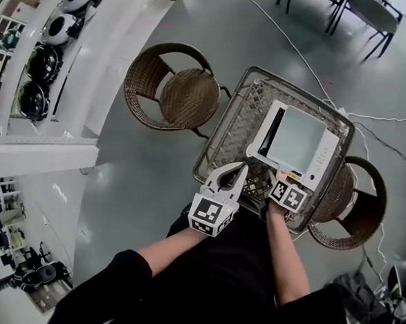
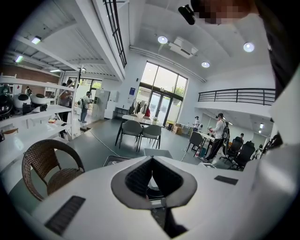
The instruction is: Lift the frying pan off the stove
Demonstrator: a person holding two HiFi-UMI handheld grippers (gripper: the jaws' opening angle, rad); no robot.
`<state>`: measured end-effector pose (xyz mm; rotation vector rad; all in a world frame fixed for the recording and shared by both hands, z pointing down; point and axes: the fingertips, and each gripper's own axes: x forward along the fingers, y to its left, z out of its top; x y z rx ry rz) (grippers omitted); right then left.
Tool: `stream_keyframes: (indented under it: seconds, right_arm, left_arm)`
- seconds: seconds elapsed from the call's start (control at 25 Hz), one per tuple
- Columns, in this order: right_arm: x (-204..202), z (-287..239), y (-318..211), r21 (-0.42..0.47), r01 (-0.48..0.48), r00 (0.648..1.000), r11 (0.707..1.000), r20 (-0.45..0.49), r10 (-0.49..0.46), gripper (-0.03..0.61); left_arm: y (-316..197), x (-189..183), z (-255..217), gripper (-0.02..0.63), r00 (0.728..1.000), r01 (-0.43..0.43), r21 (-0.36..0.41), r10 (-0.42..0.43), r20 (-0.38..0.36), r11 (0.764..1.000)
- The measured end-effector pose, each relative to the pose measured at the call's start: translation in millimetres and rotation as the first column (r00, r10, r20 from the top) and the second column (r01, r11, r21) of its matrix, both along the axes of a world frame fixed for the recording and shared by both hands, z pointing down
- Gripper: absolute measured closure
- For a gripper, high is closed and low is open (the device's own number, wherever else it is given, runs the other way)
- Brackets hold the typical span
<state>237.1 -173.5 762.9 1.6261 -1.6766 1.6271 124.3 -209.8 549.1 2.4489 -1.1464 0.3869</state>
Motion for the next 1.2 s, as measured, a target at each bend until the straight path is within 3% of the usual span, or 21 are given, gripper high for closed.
stream_keyframes:
  seconds: [0.48,0.76,1.2]
  right_arm:
    - [-26,-76,32,0.146,-0.056,0.995,0.988,-0.07,0.067,0.446]
    - [-62,-116,79,0.215,-0.082,0.994,0.973,-0.049,0.094,0.446]
    - [-78,-201,141,0.432,-0.16,0.953,0.887,-0.165,0.253,0.446]
  left_arm:
    - [34,-32,-15,0.603,0.996,-0.062,0.0,0.061,-0.069,0.998]
    - [65,-44,-35,0.603,0.986,-0.128,0.044,0.132,-0.098,0.991]
    - [120,-63,-59,0.603,0.965,-0.224,0.107,0.236,-0.115,0.969]
